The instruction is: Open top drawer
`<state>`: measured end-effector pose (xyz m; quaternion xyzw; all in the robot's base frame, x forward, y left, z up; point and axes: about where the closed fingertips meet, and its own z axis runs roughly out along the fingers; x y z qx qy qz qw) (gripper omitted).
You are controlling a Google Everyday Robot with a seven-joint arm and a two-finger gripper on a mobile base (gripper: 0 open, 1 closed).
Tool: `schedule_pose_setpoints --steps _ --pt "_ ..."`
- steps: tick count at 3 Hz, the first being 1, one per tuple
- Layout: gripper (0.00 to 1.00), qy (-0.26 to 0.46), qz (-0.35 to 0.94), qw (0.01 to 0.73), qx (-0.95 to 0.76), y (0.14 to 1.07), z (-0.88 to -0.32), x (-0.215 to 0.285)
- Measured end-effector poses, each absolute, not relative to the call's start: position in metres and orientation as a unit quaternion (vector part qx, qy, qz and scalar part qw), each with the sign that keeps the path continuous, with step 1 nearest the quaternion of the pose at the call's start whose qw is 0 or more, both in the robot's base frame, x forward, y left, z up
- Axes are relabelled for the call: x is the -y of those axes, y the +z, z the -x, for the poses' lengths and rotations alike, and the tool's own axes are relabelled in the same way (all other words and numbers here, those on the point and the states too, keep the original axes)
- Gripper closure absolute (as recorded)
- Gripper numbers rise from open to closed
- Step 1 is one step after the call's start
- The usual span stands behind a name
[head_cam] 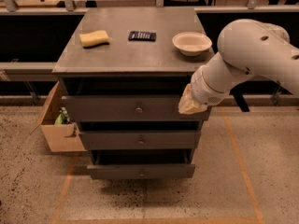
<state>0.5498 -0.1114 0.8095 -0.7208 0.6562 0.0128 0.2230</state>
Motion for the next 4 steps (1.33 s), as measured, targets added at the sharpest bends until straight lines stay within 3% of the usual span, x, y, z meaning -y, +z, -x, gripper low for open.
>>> schedule_pose_setpoints --steps 1,4 --pt "0.82 0.015 0.718 0.221 -0.660 0.791 -0.566 0.104" --pt "0.12 0.000 0.719 0.233 -0.654 0.739 -0.619 0.087"
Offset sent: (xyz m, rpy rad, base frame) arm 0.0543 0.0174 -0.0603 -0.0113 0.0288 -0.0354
